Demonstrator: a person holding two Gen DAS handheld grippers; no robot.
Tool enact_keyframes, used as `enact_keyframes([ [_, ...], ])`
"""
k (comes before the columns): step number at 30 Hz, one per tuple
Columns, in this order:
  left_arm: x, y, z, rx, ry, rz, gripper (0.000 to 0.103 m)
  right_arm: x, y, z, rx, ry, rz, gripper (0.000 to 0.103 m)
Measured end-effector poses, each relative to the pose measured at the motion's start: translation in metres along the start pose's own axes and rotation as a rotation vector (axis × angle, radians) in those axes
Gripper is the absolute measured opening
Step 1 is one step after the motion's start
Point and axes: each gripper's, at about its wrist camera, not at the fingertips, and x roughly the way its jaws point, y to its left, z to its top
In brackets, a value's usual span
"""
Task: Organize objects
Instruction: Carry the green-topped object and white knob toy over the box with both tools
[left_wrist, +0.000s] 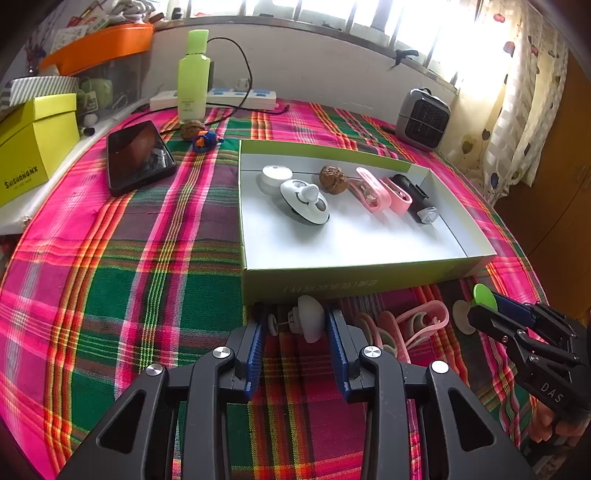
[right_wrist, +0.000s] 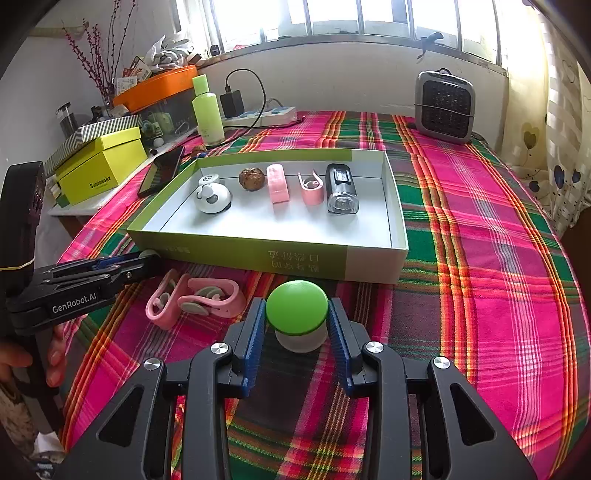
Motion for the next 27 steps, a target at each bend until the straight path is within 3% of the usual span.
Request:
enact_keyframes([
  [27,-0.019,-0.005,0.003,0.019,-0.028,-0.017,0.03,-0.011,0.003,0.006,0.008,-0.03,0.037,0.035],
])
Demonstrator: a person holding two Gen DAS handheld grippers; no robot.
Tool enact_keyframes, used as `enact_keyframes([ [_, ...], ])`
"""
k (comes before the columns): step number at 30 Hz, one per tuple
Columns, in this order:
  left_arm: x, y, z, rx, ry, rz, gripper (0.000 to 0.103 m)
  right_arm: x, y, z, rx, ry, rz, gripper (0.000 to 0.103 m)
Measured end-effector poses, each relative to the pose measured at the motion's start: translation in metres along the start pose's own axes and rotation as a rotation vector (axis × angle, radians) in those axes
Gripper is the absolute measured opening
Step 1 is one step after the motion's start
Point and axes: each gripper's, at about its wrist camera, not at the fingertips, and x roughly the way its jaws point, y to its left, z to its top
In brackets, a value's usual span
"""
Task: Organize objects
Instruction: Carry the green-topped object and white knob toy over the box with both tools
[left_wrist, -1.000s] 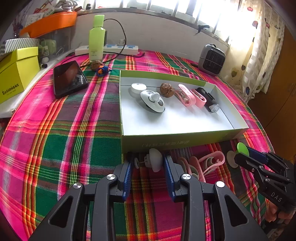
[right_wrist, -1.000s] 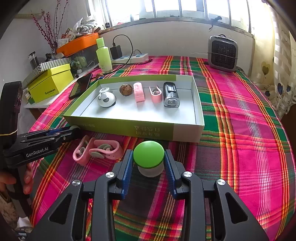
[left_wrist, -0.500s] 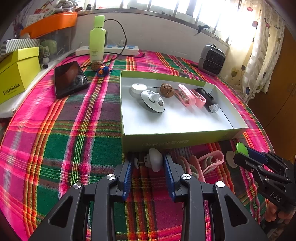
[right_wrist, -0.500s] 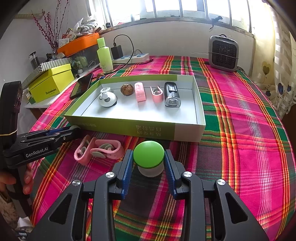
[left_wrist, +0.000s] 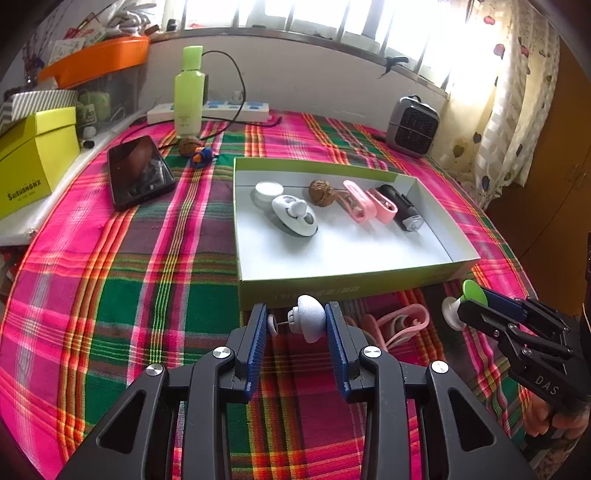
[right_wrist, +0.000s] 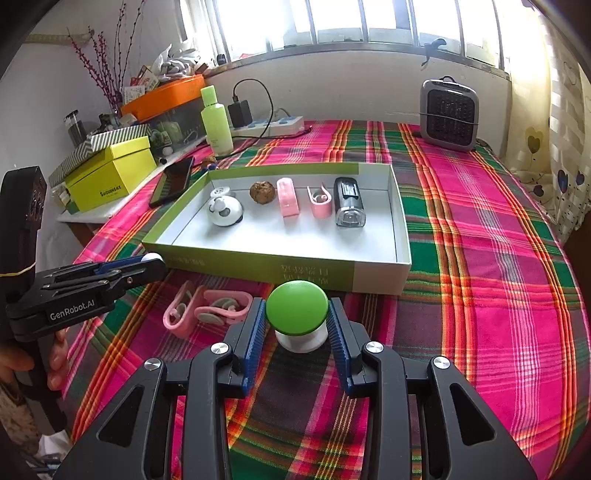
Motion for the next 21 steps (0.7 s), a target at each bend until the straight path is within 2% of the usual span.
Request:
enact_keyframes([
  [11,-0.008,-0.008,0.014,0.009,-0.025,-0.025,0.03,-0.014,-0.001,0.018,0.014,-0.057,0.02,0.035],
  [21,0.0,-0.013,0.036,0.018,-0.033,-0.041,0.03,-0.009,-0.009,0.039,0.021,-0.075,0.003,0.035],
])
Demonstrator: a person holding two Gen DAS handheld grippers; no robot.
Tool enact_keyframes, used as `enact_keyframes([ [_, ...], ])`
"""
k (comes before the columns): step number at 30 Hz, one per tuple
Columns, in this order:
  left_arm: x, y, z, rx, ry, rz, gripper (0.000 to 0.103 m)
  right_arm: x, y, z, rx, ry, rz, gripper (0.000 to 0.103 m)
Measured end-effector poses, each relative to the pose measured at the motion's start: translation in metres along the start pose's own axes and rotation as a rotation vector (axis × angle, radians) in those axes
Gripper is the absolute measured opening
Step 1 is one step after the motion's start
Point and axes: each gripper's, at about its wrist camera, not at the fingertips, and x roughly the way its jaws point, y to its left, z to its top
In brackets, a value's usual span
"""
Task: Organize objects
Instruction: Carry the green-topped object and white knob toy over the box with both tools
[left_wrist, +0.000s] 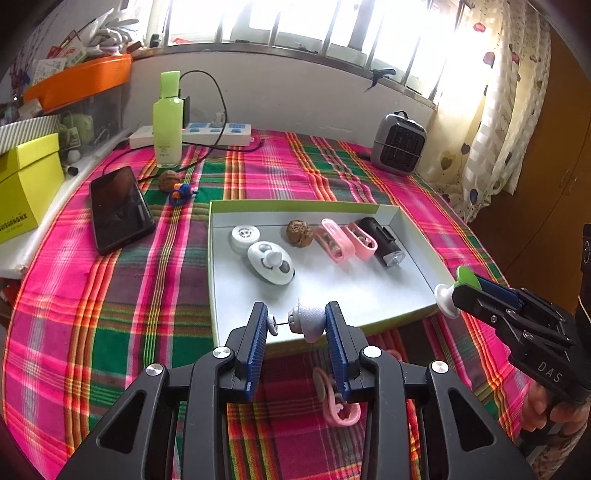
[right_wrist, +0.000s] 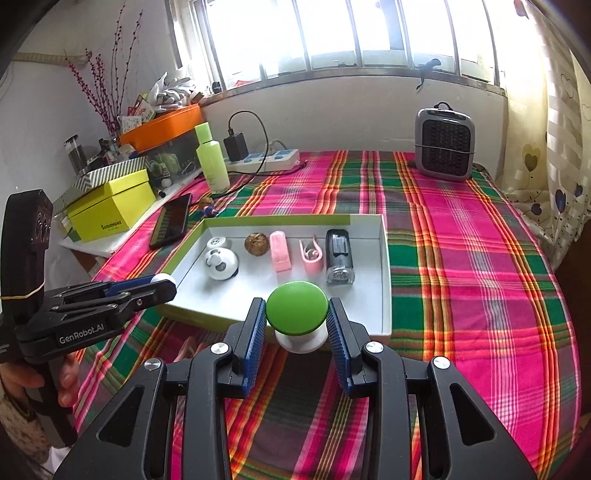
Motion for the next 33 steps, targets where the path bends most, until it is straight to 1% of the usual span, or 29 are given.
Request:
enact_keyframes([
  [7,0.016,-0.004,0.011,0.005,0.018,-0.014,0.03,0.016,-0.01,0.014,0.008,0.004,-0.032,0.035],
  [12,0.027,-0.01,0.018,0.02,0.023,-0.015,0.03,0.029,-0.021,0.019,0.031,0.017,-0.035,0.035],
  [19,0.043,-0.015,0.028,0.033,0.033,-0.015,0.03,0.043,-0.027,0.019,0.036,0.043,-0.031,0.035],
  [25,0.063,-0.02,0.037,0.042,0.061,-0.023,0.03,0.05,-0.028,0.018,0.033,0.06,-0.033,0.035],
  [33,0.077,-0.026,0.041,0.058,0.078,-0.022,0.03,0.058,-0.036,0.016,0.047,0.075,-0.034,0.035],
])
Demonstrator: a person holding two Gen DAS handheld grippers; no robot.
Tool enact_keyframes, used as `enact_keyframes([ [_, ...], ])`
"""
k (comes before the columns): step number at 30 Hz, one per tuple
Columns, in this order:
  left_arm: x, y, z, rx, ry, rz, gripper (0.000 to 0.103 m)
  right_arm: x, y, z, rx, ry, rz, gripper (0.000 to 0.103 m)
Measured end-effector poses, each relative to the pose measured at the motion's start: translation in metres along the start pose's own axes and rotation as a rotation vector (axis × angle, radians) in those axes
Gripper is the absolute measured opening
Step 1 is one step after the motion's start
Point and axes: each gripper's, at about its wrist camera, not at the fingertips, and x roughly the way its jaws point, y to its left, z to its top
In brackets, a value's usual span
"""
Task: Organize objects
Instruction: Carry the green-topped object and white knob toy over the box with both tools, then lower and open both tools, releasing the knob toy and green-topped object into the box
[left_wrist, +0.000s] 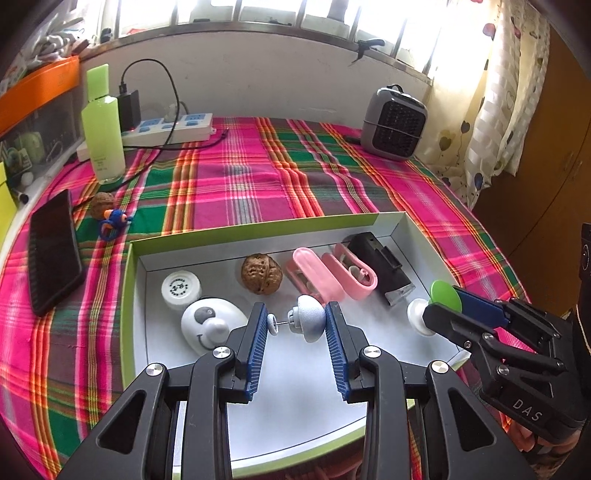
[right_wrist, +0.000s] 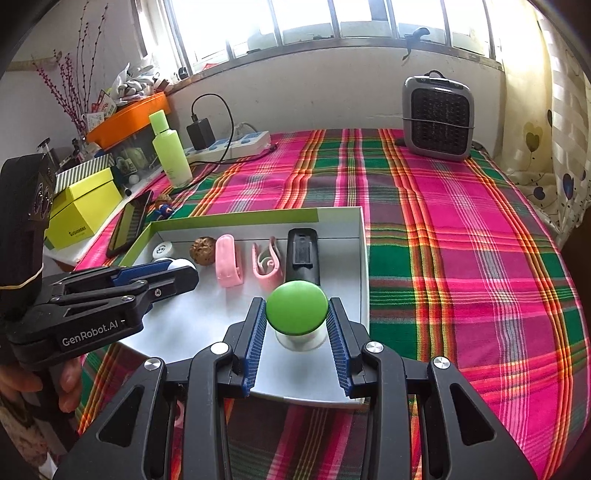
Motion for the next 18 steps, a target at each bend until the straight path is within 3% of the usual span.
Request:
enact_keyframes([
  [18,0.022,0.002,0.006,-0.011,0.034,0.028,0.03,0.007,-0.003,0.0,-0.009,0.0,0.014,0.035],
])
